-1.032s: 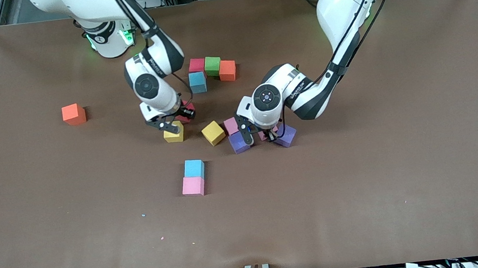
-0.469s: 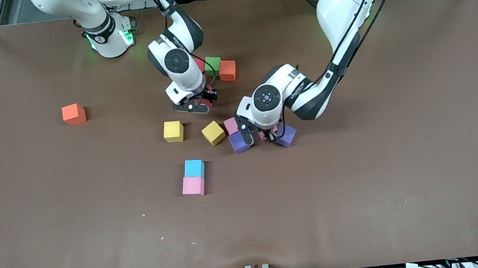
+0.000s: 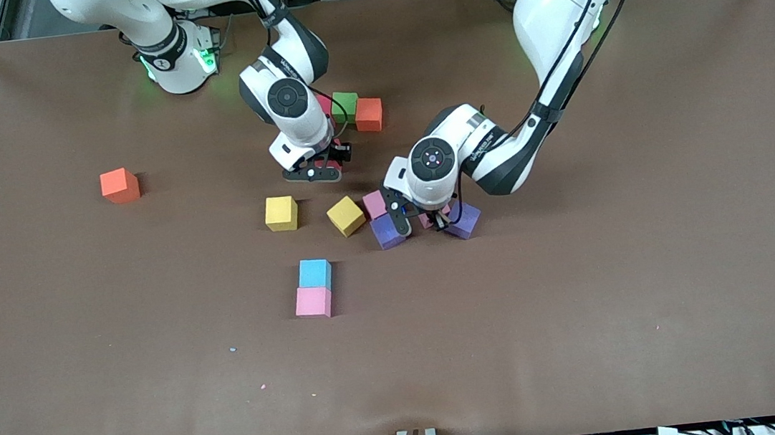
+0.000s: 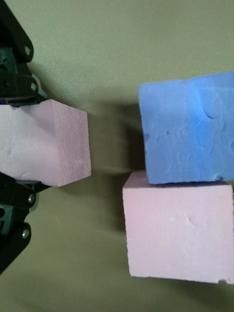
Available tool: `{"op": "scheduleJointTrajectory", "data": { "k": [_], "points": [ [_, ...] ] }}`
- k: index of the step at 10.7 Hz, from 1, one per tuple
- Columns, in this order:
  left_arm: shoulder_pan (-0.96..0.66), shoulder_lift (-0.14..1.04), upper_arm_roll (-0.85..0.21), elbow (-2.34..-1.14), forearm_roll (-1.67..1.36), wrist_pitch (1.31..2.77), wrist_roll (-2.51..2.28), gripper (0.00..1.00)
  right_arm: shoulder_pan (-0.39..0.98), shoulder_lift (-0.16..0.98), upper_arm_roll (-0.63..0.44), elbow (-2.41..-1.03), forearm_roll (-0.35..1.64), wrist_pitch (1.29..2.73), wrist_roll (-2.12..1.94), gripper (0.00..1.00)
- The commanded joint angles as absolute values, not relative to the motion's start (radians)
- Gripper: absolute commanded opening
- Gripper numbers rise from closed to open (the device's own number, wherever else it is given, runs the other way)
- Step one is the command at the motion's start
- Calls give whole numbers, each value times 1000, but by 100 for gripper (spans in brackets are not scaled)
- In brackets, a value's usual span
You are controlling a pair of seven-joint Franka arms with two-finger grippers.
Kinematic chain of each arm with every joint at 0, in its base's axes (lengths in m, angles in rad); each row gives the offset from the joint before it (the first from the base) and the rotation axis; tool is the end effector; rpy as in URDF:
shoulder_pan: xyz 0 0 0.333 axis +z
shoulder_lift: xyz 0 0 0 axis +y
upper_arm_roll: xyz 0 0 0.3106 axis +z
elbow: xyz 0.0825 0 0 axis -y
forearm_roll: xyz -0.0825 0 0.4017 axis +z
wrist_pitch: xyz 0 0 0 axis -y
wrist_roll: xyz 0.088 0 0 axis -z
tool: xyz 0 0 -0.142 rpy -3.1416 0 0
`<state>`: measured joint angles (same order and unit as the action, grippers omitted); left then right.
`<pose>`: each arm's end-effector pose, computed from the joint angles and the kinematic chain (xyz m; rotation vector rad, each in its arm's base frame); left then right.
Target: Arrange 11 blocks into digit 3
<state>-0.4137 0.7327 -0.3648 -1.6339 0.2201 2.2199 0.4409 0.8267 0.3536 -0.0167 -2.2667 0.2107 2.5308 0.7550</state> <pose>0.5069 -0.4588 0.1522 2.4622 -1.8458 -0.1582 0.3656 0.3860 0.1394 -3.1148 0.1909 0.2161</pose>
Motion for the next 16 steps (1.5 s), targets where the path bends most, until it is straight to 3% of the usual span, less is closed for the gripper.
{"op": "scheduleJointTrajectory", "data": {
  "k": [1,9,12,13,14,15,16],
  "points": [
    [-408,741,-371,-1620,224,2217,462,9,821,354,-18,-2287,192,2534,733,11],
    [-408,730,-379,-1594,180,2212,481,10,805,353,-21,-2295,192,2522,681,14],
    [-405,684,-411,-1592,152,2117,511,10,796,354,-21,-2295,190,2519,666,14],
    [-405,675,-423,-1592,152,2108,509,10,799,359,-21,-2295,190,2520,667,19],
    [-403,664,-439,-1591,150,2093,509,10,801,359,-20,-2295,190,2519,669,49],
    [-402,646,-440,-1591,128,2073,511,10,807,357,-21,-2295,190,2517,670,99],
    [-403,632,-449,-1588,97,2054,509,10,807,353,-21,-2292,190,2502,669,100]
  ]
}}
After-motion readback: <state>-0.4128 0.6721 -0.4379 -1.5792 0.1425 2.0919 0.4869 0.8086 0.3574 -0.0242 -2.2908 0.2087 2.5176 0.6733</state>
